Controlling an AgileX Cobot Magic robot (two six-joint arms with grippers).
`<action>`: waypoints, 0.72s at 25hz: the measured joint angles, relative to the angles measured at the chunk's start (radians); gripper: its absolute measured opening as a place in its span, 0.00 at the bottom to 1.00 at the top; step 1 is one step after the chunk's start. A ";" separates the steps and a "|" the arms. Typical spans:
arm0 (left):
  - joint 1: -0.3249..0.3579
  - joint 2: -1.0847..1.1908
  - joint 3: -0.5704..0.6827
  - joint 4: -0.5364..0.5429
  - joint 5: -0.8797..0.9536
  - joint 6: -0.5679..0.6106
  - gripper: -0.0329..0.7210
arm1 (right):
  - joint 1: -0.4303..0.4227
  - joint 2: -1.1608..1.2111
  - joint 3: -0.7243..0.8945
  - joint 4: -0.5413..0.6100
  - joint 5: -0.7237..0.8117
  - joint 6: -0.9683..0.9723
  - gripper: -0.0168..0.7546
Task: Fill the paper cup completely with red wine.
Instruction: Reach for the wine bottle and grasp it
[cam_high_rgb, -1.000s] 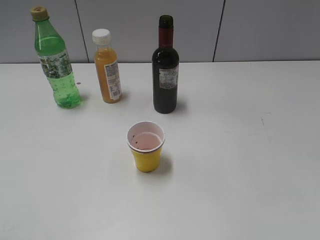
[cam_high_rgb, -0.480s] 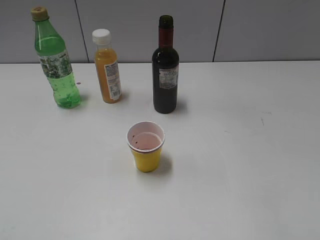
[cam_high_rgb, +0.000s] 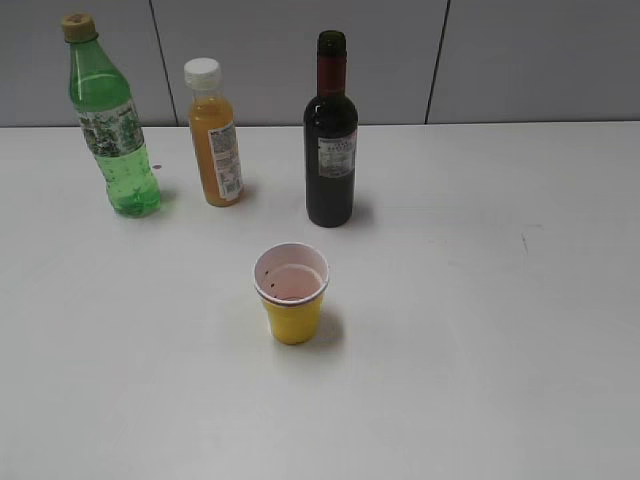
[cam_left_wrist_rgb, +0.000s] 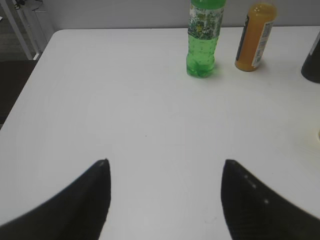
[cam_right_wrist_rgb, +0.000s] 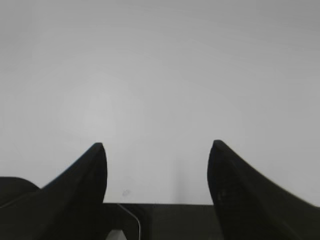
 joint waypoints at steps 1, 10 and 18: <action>0.000 0.000 0.000 0.000 0.000 0.000 0.73 | 0.000 -0.036 0.000 0.000 0.000 0.000 0.64; 0.000 0.000 0.000 0.000 0.000 0.000 0.73 | 0.000 -0.306 0.001 0.001 -0.001 -0.001 0.64; 0.000 0.000 0.000 -0.001 0.000 0.000 0.73 | 0.000 -0.453 0.002 0.009 -0.001 -0.001 0.64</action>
